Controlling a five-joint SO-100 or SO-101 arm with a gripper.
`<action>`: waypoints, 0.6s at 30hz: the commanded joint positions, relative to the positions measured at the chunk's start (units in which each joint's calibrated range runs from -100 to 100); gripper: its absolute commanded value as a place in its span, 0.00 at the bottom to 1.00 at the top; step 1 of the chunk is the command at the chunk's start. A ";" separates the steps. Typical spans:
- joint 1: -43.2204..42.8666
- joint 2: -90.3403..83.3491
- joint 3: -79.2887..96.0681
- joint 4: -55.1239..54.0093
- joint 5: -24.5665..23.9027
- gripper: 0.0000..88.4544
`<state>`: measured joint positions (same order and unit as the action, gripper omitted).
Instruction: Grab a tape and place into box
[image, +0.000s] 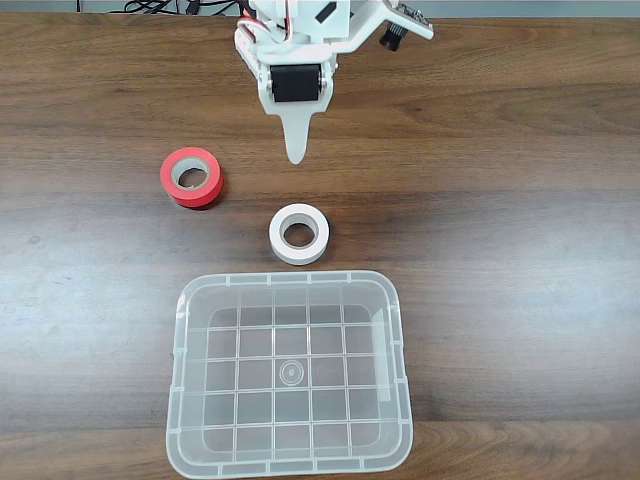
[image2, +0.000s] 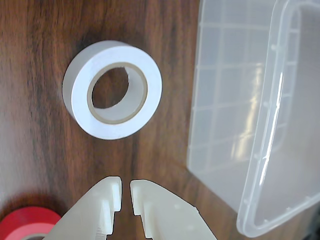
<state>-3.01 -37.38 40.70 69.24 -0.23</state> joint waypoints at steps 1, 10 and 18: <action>1.98 13.08 -13.94 1.40 -0.19 0.02; 1.54 25.47 -14.90 -0.83 3.19 0.02; 1.69 30.86 -14.55 -5.28 4.93 0.07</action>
<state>-1.58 -7.16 30.23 65.42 3.68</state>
